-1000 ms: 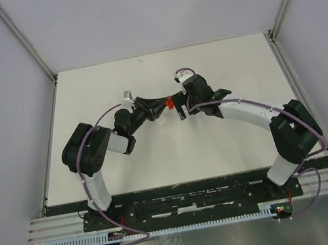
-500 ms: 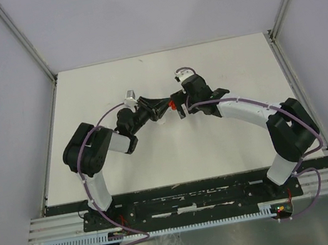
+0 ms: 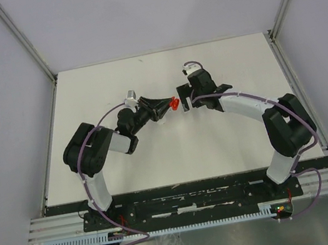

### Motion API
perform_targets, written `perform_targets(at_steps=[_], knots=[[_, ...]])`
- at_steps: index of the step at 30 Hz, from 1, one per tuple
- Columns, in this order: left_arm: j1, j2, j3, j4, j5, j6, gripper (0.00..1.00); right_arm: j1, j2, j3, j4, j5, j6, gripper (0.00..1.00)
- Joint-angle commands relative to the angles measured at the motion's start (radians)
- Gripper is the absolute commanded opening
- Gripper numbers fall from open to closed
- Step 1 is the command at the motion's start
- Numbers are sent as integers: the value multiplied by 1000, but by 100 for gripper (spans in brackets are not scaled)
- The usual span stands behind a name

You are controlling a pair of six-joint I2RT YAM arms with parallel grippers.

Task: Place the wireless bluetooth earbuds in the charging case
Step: Adjust the earbud with the charging case, then close the charging case.

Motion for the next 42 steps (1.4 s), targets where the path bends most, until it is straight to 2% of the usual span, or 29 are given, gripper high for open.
perform_targets(at_steps=[1, 5, 10, 14, 17, 24, 33, 42], knots=[[-6, -40, 30, 31, -10, 32, 3, -12, 0, 48, 63, -12, 14, 99], [-5, -50, 46, 11, -48, 35, 3, -11, -71, -49, 173, 24, 19, 100], [-8, -61, 52, 39, -212, 13, 3, -11, -188, -312, 500, 38, -24, 100], [-29, -78, 63, 8, -347, -23, 3, -9, -171, -463, 818, -20, -107, 100], [-59, -92, 70, -54, -438, -50, 3, -8, -130, -494, 939, -54, -128, 100], [-140, -73, 96, -127, -532, -121, 3, 19, -53, -489, 1063, -56, -130, 100], [-189, -7, 98, -81, -527, -164, 3, 48, -38, -485, 1100, -61, -137, 100], [-201, 4, 66, -52, -534, -200, 3, 57, -29, -486, 1095, -3, -172, 100]])
